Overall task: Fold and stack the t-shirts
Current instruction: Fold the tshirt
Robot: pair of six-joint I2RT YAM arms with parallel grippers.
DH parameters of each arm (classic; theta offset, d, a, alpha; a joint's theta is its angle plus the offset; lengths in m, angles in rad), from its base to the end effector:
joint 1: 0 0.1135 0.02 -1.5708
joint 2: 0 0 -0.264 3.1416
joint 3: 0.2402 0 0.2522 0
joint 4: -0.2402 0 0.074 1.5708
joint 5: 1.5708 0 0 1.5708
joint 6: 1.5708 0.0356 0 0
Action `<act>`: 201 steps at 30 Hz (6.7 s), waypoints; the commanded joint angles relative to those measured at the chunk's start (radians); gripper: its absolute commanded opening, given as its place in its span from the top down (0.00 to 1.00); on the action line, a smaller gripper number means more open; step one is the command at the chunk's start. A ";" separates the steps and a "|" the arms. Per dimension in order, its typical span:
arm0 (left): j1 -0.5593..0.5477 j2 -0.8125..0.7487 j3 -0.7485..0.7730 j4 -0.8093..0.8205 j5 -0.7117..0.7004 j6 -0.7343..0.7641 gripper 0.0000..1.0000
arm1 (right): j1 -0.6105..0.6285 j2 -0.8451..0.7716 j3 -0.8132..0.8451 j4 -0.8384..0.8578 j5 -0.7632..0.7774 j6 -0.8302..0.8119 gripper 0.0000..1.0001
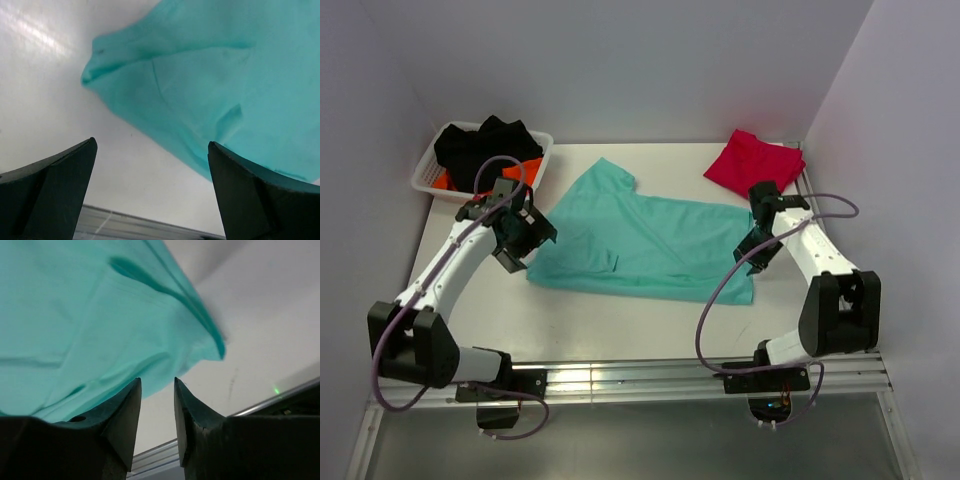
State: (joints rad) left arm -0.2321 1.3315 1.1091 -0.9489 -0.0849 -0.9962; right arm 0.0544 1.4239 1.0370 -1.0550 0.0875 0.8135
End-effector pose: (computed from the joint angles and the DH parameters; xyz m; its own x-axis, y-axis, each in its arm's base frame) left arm 0.2461 -0.0551 0.2736 -0.6527 -0.7051 -0.2770 -0.6454 0.7090 -0.2840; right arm 0.2447 0.0102 0.2292 -0.7115 0.6863 -0.1513 0.6901 0.7229 0.0339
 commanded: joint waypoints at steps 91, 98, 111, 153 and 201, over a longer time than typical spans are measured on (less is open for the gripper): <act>0.292 1.328 1.420 0.260 0.202 0.360 0.37 | -0.004 0.480 0.630 -0.138 -0.065 -0.189 0.42; 0.278 1.331 1.359 0.213 0.114 0.401 0.37 | -0.013 0.446 0.546 -0.108 -0.083 -0.218 0.42; 0.186 1.361 1.278 0.231 0.214 0.396 0.59 | -0.036 0.457 0.512 -0.080 -0.080 -0.231 0.42; 0.186 1.270 1.163 0.225 0.275 0.355 1.00 | -0.122 1.050 1.187 -0.005 -0.158 -0.162 0.81; 0.201 1.193 1.091 0.226 0.280 0.367 1.00 | -0.162 1.092 1.256 0.020 -0.161 -0.188 0.89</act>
State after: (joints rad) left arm -0.0975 2.5454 2.2253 -0.6334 0.2642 -0.5949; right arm -0.1013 2.5237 2.2906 -1.0527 -0.0811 0.6304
